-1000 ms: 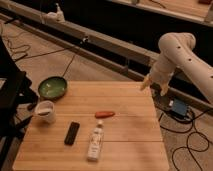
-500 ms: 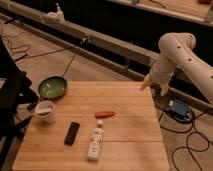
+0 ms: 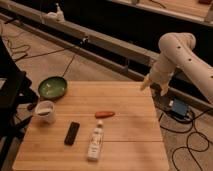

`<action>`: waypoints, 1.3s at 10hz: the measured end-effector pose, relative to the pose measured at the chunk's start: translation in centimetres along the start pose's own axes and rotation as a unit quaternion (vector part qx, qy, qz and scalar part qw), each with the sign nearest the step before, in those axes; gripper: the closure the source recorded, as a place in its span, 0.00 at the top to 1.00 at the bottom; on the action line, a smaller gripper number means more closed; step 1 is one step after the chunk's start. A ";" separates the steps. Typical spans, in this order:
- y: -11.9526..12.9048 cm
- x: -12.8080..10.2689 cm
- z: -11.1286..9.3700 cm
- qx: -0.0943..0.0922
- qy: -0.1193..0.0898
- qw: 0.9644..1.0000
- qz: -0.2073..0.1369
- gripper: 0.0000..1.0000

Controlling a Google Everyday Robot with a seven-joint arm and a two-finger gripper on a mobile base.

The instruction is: Stand the bottle upright

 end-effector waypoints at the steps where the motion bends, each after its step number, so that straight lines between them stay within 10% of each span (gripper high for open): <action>1: 0.0 0.0 0.0 0.000 0.000 1.000 0.000 0.66; 7: 0.0 0.5 -0.5 -0.005 0.012 1.000 -0.006 0.66; 9: -2.9 1.0 -0.2 0.003 0.026 0.999 -0.047 0.66; 13: -10.5 -2.6 4.2 0.025 -0.017 0.994 -0.105 0.66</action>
